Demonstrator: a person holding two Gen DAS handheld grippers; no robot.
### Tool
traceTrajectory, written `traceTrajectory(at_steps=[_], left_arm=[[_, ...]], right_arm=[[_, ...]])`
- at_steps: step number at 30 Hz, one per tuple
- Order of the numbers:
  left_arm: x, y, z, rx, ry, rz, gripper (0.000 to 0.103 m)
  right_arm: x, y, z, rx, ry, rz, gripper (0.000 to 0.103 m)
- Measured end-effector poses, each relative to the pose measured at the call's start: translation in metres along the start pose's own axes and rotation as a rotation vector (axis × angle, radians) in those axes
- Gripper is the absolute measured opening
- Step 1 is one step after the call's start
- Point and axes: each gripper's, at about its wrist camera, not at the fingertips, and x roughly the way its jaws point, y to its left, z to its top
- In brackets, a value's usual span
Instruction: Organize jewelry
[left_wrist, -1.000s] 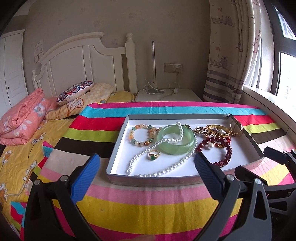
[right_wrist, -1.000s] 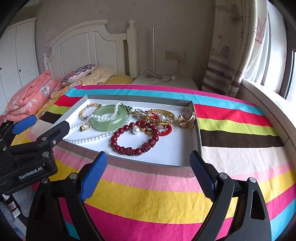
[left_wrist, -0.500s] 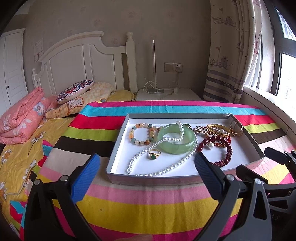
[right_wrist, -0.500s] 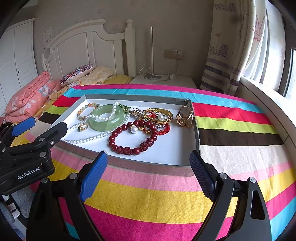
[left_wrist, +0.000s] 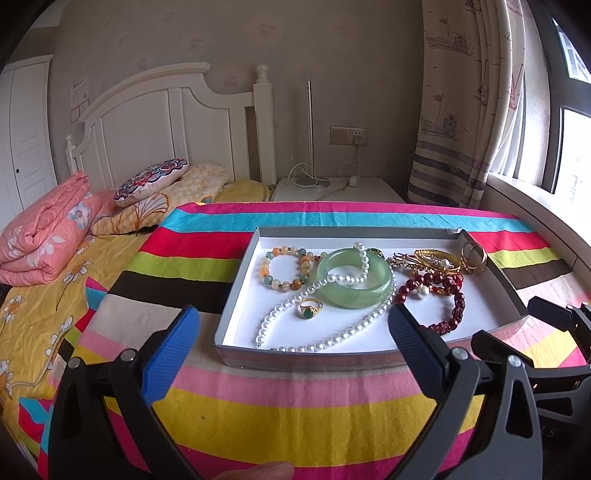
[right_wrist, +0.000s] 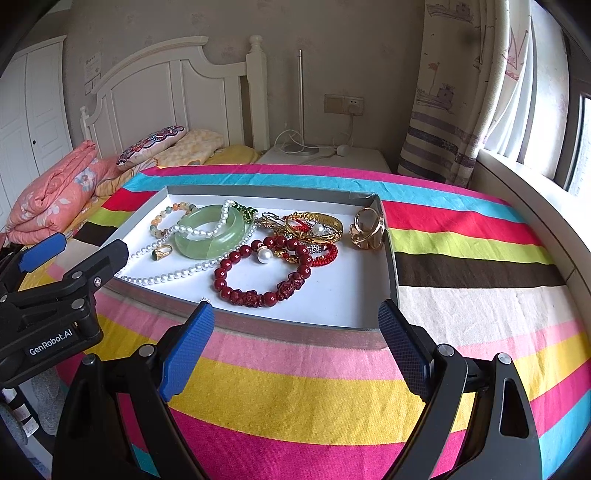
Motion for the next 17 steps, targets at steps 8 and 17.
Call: traceTrajectory(at_steps=[8, 17], left_arm=[[-0.003, 0.0, -0.001, -0.007, 0.004, 0.015, 0.101], [0.024, 0.006, -0.026, -0.015, 0.361, -0.088, 0.101]], right_arm=[[0.0, -0.001, 0.0, 0.004, -0.002, 0.003, 0.087], [0.001, 0.005, -0.016, -0.054, 0.153, 0.016, 0.087]])
